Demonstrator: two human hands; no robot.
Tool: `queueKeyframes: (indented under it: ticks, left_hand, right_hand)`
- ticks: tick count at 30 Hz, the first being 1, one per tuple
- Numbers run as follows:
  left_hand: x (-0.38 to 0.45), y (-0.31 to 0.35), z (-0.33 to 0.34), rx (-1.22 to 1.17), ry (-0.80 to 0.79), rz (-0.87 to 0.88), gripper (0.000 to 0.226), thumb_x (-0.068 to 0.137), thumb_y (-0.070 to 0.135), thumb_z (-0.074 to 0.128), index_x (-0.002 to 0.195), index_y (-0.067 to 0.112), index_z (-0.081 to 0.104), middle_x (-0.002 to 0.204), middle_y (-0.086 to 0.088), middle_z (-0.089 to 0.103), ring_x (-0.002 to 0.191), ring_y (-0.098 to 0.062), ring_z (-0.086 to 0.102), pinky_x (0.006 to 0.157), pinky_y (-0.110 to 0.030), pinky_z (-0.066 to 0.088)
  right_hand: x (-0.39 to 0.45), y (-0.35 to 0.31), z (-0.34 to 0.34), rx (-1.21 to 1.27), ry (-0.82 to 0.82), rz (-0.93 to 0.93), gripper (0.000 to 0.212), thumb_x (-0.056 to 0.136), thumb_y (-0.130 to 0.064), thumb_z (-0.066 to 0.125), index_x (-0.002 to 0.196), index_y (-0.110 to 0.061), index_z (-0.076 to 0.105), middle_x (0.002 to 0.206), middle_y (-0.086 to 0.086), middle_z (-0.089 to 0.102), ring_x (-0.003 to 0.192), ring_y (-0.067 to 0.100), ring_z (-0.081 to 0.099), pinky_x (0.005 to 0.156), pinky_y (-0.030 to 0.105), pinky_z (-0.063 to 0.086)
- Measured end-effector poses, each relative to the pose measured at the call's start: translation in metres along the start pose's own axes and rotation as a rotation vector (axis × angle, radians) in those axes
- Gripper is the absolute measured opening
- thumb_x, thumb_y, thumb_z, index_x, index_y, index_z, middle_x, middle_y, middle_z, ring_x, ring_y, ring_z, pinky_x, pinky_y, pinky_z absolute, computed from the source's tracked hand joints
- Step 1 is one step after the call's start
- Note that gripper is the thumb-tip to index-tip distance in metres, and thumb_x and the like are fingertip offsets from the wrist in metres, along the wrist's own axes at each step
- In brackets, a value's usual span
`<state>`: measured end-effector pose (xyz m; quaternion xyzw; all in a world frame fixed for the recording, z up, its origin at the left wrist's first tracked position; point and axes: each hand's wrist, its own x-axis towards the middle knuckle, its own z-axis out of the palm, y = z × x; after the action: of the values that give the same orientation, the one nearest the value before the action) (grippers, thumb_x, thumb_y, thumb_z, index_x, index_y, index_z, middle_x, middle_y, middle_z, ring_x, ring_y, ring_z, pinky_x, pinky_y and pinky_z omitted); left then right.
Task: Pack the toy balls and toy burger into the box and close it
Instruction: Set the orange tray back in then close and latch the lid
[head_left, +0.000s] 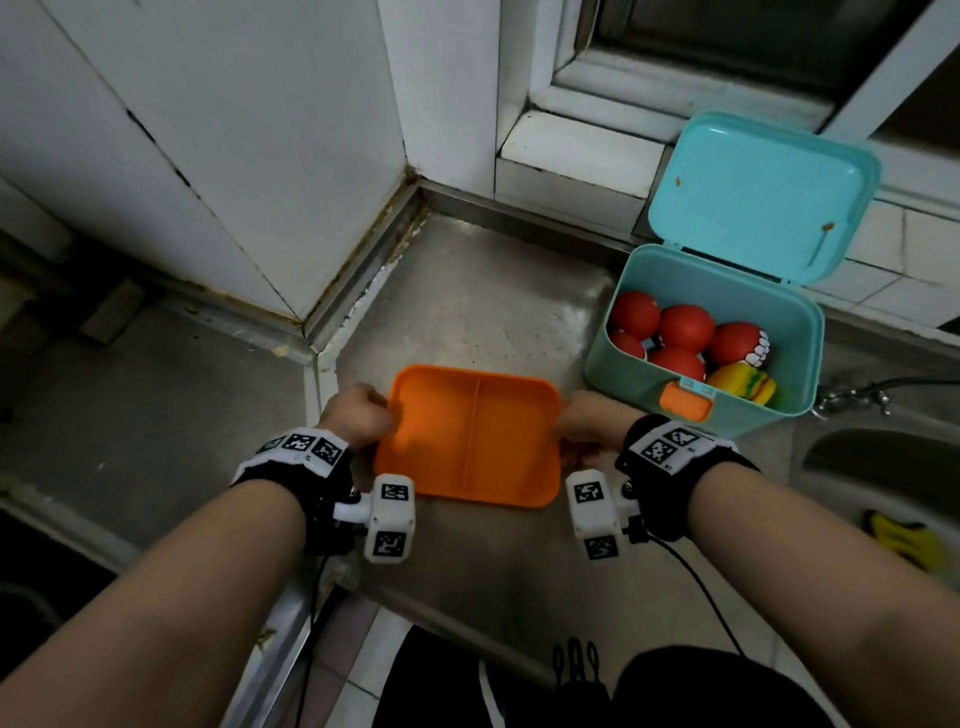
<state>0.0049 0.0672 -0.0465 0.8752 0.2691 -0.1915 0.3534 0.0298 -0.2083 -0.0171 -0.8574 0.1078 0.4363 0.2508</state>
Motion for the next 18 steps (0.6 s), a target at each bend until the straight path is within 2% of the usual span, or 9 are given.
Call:
queueKeyframes:
  ticks: [3,6,9,12,13,15,18]
  left_hand:
    - [0.008,0.001,-0.005,-0.072,0.009,-0.001,0.021,0.07,0.01,0.063,0.089,0.019,0.058,0.097,-0.011,0.061,0.092,-0.031,0.06,0.085,-0.048,0.055]
    - [0.017,0.001,-0.009,-0.157,0.016,0.007,0.021,0.07,0.006,0.062,0.088,0.017,0.057,0.097,-0.014,0.062,0.092,-0.033,0.061,0.083,-0.05,0.055]
    - [0.02,0.007,-0.007,-0.267,0.067,0.01,0.018,0.071,0.002,0.057,0.087,0.007,0.062,0.088,-0.016,0.065,0.088,-0.032,0.062,0.068,-0.041,0.055]
    - [0.023,0.024,-0.012,-0.349,0.117,0.045,0.015,0.069,-0.001,0.059,0.08,0.009,0.057,0.076,-0.011,0.059,0.076,-0.028,0.058,0.057,-0.031,0.045]
    - [0.026,0.029,-0.016,-0.366,0.138,0.061,0.015,0.069,-0.001,0.059,0.078,0.011,0.055,0.073,-0.01,0.057,0.072,-0.026,0.056,0.056,-0.03,0.044]
    - [0.03,0.04,-0.023,-0.375,0.188,0.07,0.015,0.07,0.001,0.06,0.074,0.013,0.053,0.071,-0.008,0.056,0.069,-0.025,0.054,0.055,-0.03,0.043]
    - [0.03,0.053,-0.025,-0.419,0.193,0.094,0.018,0.07,0.001,0.063,0.076,0.015,0.054,0.071,-0.005,0.055,0.072,-0.024,0.054,0.06,-0.031,0.043]
  right_hand:
    - [0.005,-0.007,-0.01,0.022,0.088,-0.077,0.017,0.085,-0.002,0.048,0.073,-0.003,0.06,0.067,0.015,0.062,0.056,0.025,0.056,0.055,0.03,0.044]
    - [0.009,-0.016,-0.016,-0.046,0.143,-0.13,0.018,0.082,-0.005,0.049,0.068,-0.004,0.061,0.063,0.012,0.064,0.053,0.022,0.056,0.054,0.03,0.046]
    - [0.013,-0.016,-0.025,-0.103,0.216,-0.188,0.02,0.078,-0.01,0.049,0.065,-0.006,0.063,0.063,0.012,0.068,0.052,0.022,0.059,0.05,0.028,0.046]
    - [0.02,-0.018,-0.039,-0.061,0.3,-0.277,0.018,0.08,-0.015,0.048,0.065,-0.01,0.058,0.058,0.008,0.066,0.045,0.019,0.056,0.039,0.021,0.041]
    - [0.023,-0.021,-0.043,-0.028,0.346,-0.318,0.016,0.081,-0.017,0.049,0.068,-0.011,0.056,0.057,0.006,0.064,0.045,0.018,0.056,0.039,0.022,0.042]
    - [0.027,-0.027,-0.052,0.052,0.488,-0.395,0.011,0.082,-0.022,0.053,0.078,-0.011,0.054,0.065,0.003,0.06,0.057,0.02,0.058,0.05,0.027,0.046]
    - [0.03,-0.031,-0.065,0.108,0.676,-0.451,0.012,0.083,-0.025,0.054,0.085,-0.013,0.051,0.072,-0.001,0.052,0.069,0.021,0.05,0.054,0.029,0.034]
